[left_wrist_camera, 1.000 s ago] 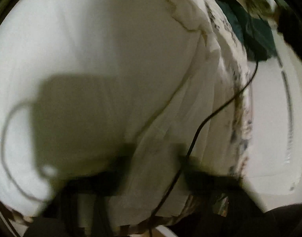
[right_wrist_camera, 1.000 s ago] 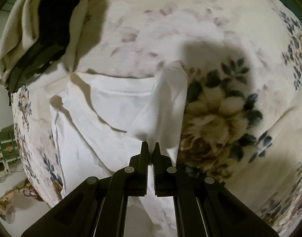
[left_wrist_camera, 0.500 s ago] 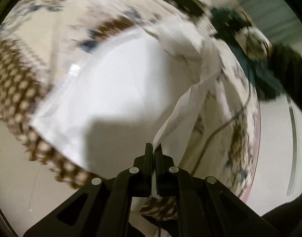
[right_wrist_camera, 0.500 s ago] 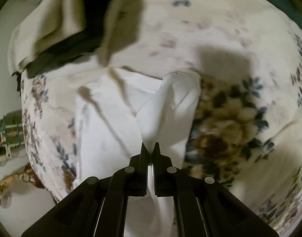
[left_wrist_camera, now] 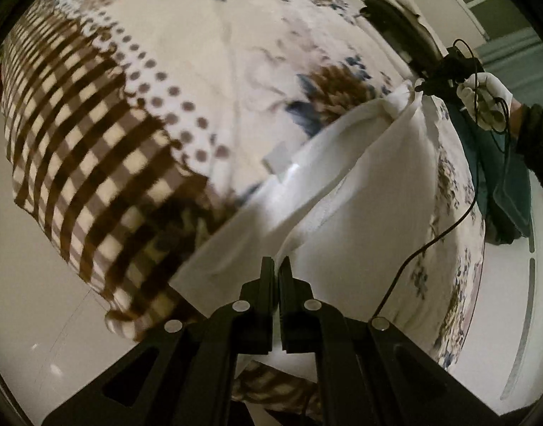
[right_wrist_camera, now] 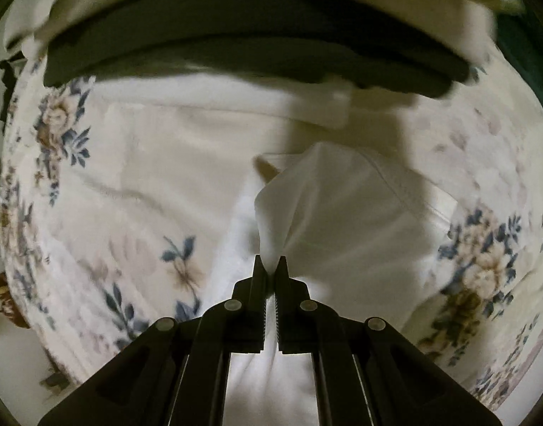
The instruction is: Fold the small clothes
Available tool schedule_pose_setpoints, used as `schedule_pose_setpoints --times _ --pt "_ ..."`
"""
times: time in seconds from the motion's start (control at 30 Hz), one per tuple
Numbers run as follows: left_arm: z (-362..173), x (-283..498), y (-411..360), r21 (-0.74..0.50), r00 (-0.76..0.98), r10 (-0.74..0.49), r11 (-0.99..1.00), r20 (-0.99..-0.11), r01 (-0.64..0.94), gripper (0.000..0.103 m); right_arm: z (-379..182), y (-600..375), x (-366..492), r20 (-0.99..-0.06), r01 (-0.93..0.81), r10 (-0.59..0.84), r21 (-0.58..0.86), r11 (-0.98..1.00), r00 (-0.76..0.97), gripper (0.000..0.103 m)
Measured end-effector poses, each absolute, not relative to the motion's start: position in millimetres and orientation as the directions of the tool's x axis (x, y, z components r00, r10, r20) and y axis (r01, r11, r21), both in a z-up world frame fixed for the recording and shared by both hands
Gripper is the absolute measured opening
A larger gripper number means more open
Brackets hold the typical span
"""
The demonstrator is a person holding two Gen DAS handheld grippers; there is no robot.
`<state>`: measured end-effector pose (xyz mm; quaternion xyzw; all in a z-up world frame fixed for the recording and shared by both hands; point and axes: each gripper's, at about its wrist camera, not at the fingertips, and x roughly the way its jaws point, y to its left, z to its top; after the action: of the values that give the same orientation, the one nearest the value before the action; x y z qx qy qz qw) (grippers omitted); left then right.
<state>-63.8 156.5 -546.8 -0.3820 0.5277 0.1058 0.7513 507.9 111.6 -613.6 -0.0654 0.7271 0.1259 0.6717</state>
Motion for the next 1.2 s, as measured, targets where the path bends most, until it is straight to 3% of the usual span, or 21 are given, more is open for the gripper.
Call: schedule_pose_setpoints --times 0.43,0.5,0.57,0.6,0.63,0.7,0.8,0.9,1.1,1.13,1.17,1.2 --pt "-582 -68 186 -0.519 0.387 -0.349 0.645 -0.853 -0.561 0.002 -645 148 507 -0.997 -0.202 0.009 0.024 0.979 -0.073 0.004" --pt "-586 -67 191 -0.536 0.361 -0.397 0.621 -0.844 -0.572 0.003 -640 138 506 -0.992 -0.163 0.078 0.093 0.982 -0.1 0.01" --pt "-584 -67 195 -0.532 0.335 -0.414 0.622 -0.846 -0.575 0.006 -627 122 493 -0.972 -0.141 0.184 0.204 0.969 -0.143 0.041" --pt "-582 -68 196 -0.52 0.319 -0.412 0.635 -0.853 -0.571 0.018 -618 113 483 -0.966 -0.139 0.212 0.233 0.963 -0.15 0.05" --pt "-581 -68 197 -0.509 0.306 -0.409 0.646 -0.86 -0.569 0.043 -607 102 468 -0.96 -0.148 0.236 0.258 0.955 -0.151 0.057" --pt "-578 -69 200 -0.506 0.293 -0.415 0.659 -0.862 -0.557 0.065 -588 79 430 -0.951 -0.183 0.258 0.288 0.94 -0.17 0.057" --pt "-579 -68 205 -0.522 0.287 -0.439 0.655 -0.852 -0.547 0.065 -574 35 353 -0.936 -0.197 0.272 0.316 0.928 -0.222 0.058" --pt "-582 -59 203 -0.504 0.266 -0.43 0.684 -0.863 -0.527 0.065 -593 -17 245 -0.899 -0.127 0.272 0.332 0.935 -0.344 0.061" --pt "-595 -42 188 -0.43 0.211 -0.376 0.754 -0.902 -0.496 0.062 -662 -73 58 -0.706 0.183 0.454 0.429 0.885 -0.544 0.061" --pt "-594 -42 186 -0.419 0.217 -0.359 0.765 -0.908 -0.489 0.053 -669 -76 40 -0.688 0.219 0.485 0.442 0.87 -0.54 0.06" --pt "-593 -42 184 -0.395 0.216 -0.331 0.786 -0.919 -0.476 0.04 -672 -79 25 -0.676 0.25 0.518 0.46 0.852 -0.524 0.051" --pt "-593 -42 181 -0.368 0.2 -0.31 0.805 -0.93 -0.466 0.017 -673 -80 14 -0.679 0.253 0.526 0.467 0.847 -0.512 0.038"
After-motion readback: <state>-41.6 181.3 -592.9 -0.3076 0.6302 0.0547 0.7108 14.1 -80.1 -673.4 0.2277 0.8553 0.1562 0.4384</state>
